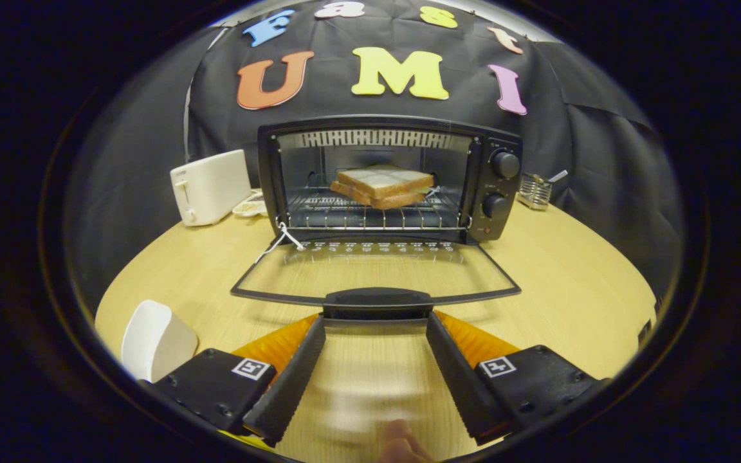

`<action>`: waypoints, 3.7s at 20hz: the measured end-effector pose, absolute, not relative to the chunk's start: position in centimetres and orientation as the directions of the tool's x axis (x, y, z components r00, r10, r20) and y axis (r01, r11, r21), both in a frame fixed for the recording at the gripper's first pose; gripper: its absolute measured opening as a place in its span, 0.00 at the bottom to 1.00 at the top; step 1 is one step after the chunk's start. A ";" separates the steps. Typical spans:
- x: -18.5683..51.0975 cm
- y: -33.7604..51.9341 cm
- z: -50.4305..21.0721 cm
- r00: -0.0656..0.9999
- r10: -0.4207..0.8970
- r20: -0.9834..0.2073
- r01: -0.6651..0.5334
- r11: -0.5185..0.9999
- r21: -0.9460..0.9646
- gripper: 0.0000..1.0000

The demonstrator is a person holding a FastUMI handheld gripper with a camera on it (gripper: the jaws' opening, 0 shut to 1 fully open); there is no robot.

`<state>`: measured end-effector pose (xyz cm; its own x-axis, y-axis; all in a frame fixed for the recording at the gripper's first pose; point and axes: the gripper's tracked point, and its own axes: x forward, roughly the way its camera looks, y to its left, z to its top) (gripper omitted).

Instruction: Open the toaster oven, put the food inside, and close the toaster oven door.

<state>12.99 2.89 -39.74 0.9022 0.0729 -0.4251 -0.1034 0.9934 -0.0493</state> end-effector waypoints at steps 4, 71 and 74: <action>13.0 3.1 -39.8 0.897 0.068 -0.437 -0.097 0.994 -0.044 1.00; -8.8 -0.5 -4.9 0.994 0.076 0.081 -0.070 0.995 -0.069 1.00; -9.1 -0.2 -5.4 0.993 0.090 0.076 -0.086 0.995 -0.058 1.00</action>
<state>-9.07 -0.25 -5.35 0.9930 0.0901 0.0761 -0.0858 0.9946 -0.0582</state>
